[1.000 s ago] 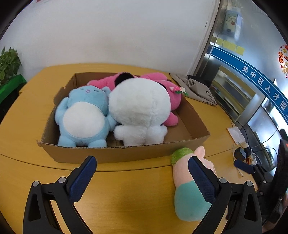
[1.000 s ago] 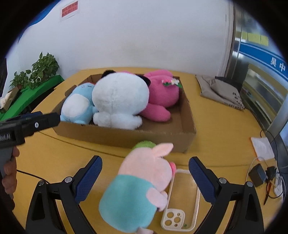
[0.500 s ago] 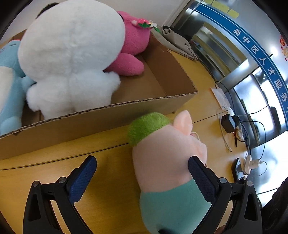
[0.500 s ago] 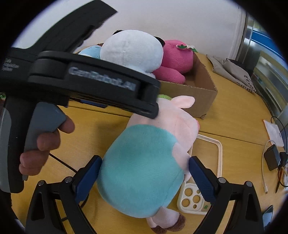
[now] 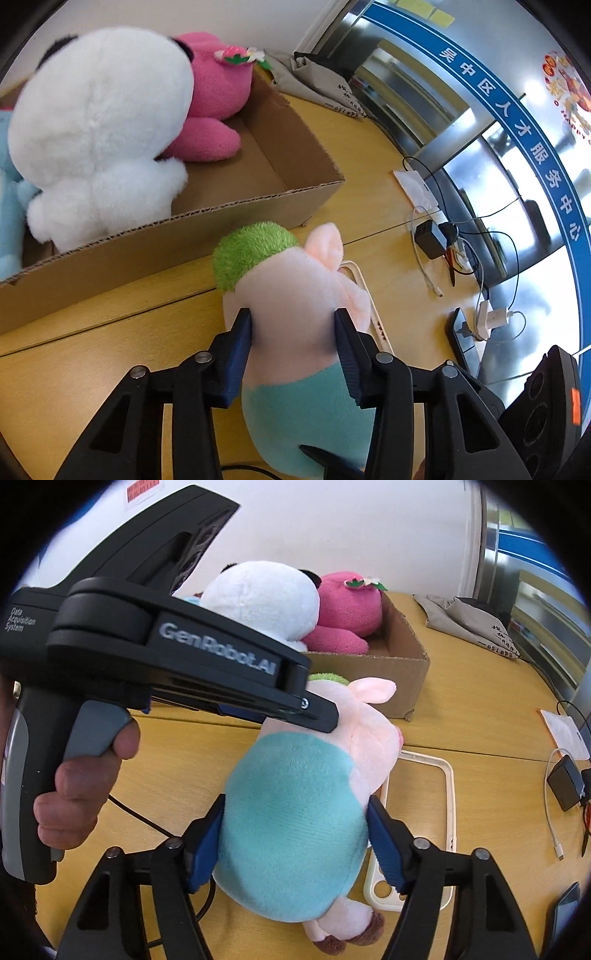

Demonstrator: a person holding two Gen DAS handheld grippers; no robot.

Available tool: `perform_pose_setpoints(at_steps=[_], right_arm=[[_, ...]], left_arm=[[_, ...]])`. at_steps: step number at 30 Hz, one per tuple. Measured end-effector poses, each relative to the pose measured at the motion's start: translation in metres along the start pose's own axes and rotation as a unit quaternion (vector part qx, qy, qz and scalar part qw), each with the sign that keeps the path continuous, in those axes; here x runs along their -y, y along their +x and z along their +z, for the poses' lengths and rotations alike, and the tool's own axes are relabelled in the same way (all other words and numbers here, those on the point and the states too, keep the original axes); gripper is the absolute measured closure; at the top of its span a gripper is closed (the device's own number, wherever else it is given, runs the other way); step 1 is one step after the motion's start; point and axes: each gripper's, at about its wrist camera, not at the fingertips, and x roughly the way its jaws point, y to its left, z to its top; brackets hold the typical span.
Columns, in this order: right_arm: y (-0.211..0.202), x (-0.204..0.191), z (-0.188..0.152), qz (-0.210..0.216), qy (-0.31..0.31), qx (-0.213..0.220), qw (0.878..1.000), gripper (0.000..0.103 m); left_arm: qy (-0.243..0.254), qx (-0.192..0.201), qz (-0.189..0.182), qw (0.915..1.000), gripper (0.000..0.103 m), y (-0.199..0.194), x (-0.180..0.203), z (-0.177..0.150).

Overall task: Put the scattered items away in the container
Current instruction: 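Grasp the pig with the right gripper and lift it over the box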

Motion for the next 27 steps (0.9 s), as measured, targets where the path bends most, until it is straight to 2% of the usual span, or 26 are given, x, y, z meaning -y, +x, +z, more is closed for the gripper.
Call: perform_pose_setpoints(at_steps=[3, 8, 12, 15, 16, 17, 19, 21, 22, 23, 24, 25, 26, 27], right_arm=[[-0.016, -0.002, 0.004, 0.012, -0.002, 0.03, 0.999, 0.036], [-0.054, -0.008, 0.033, 0.018, -0.025, 0.114, 0.993, 0.036], [-0.063, -0.004, 0.078, 0.011, -0.055, 0.169, 0.984, 0.036], [-0.056, 0.003, 0.113, 0.002, -0.082, 0.217, 0.973, 0.036], [-0.051, 0.008, 0.122, 0.001, -0.089, 0.23, 0.969, 0.036], [-0.044, 0.014, 0.131, 0.005, -0.092, 0.237, 0.967, 0.036], [-0.026, 0.028, 0.145, 0.02, -0.091, 0.243, 0.966, 0.036], [0.0, 0.041, 0.154, 0.034, -0.086, 0.23, 0.969, 0.043], [0.015, 0.044, 0.157, 0.029, -0.085, 0.217, 0.972, 0.053], [0.031, 0.047, 0.158, 0.02, -0.085, 0.195, 0.977, 0.073], [0.046, 0.049, 0.157, 0.015, -0.083, 0.175, 0.981, 0.072], [0.052, 0.051, 0.154, 0.019, -0.08, 0.169, 0.982, 0.072], [0.052, 0.053, 0.15, 0.029, -0.076, 0.173, 0.982, 0.071], [0.049, 0.053, 0.148, 0.032, -0.074, 0.174, 0.981, 0.071]], left_arm=[[0.006, 0.027, 0.0, 0.9996, 0.057, -0.022, 0.009, 0.004], [0.028, 0.096, -0.004, 0.995, 0.057, -0.071, 0.027, 0.027], [0.048, 0.135, 0.0, 0.9897, 0.056, -0.091, 0.035, 0.077], [0.051, 0.146, 0.016, 0.9879, 0.056, -0.091, 0.03, 0.119], [0.055, 0.146, 0.026, 0.9874, 0.058, -0.086, 0.027, 0.133], [0.057, 0.139, 0.032, 0.9881, 0.066, -0.078, 0.023, 0.145], [0.056, 0.111, 0.032, 0.9918, 0.072, -0.054, 0.015, 0.163], [0.052, 0.071, 0.044, 0.9952, 0.072, -0.012, 0.003, 0.176], [0.041, 0.048, 0.058, 0.9963, 0.072, 0.012, -0.007, 0.179], [0.031, 0.031, 0.068, 0.9967, 0.072, 0.03, -0.013, 0.179], [0.013, 0.023, 0.073, 0.997, 0.072, 0.046, -0.026, 0.179], [0.003, 0.022, 0.07, 0.9973, 0.08, 0.053, -0.034, 0.177], [0.001, 0.025, 0.059, 0.9979, 0.083, 0.058, -0.037, 0.177], [0.009, 0.026, 0.069, 0.9972, 0.083, 0.062, -0.036, 0.177]])
